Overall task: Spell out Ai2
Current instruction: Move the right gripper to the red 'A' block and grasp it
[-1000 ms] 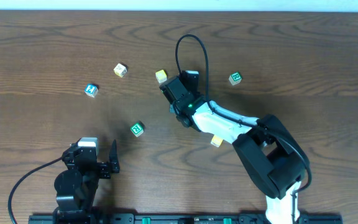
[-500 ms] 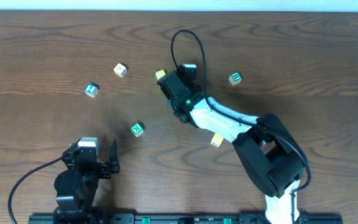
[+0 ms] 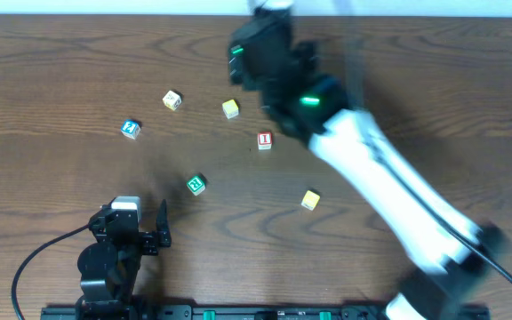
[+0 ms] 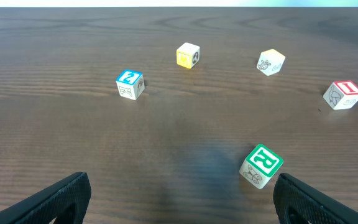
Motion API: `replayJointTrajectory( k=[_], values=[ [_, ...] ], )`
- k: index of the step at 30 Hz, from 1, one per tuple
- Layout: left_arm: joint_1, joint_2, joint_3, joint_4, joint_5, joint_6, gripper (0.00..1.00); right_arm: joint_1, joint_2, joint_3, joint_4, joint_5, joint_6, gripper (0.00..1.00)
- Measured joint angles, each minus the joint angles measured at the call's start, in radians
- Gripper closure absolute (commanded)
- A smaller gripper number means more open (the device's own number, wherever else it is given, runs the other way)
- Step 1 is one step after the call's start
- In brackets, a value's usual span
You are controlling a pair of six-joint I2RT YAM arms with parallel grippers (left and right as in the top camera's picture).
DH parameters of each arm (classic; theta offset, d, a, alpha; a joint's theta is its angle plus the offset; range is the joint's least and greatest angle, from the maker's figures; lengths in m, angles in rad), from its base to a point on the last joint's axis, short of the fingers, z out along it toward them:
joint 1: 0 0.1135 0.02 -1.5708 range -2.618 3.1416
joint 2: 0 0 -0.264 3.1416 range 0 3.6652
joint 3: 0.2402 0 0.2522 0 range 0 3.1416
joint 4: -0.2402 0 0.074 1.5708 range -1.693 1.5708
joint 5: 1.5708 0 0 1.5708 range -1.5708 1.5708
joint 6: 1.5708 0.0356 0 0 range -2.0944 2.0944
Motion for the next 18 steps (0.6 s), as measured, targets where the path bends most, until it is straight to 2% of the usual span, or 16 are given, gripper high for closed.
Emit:
replayJointTrajectory(
  k=[5,11,14,18],
  values=[
    [0.0,0.0,0.0,0.0,0.0,0.0,0.05,-0.052,-0.231,0.032,-0.169,0.002,-0.121,0.01],
    [0.0,0.0,0.0,0.0,0.0,0.0,0.05,-0.154,-0.35,-0.007,-0.503,-0.01,-0.129,0.01],
    [0.0,0.0,0.0,0.0,0.0,0.0,0.05,-0.201,-0.364,-0.118,-0.567,-0.044,-0.117,0.01],
    [0.0,0.0,0.0,0.0,0.0,0.0,0.05,-0.241,-0.384,-0.369,-0.522,-0.089,-0.1,0.01]
  ],
)
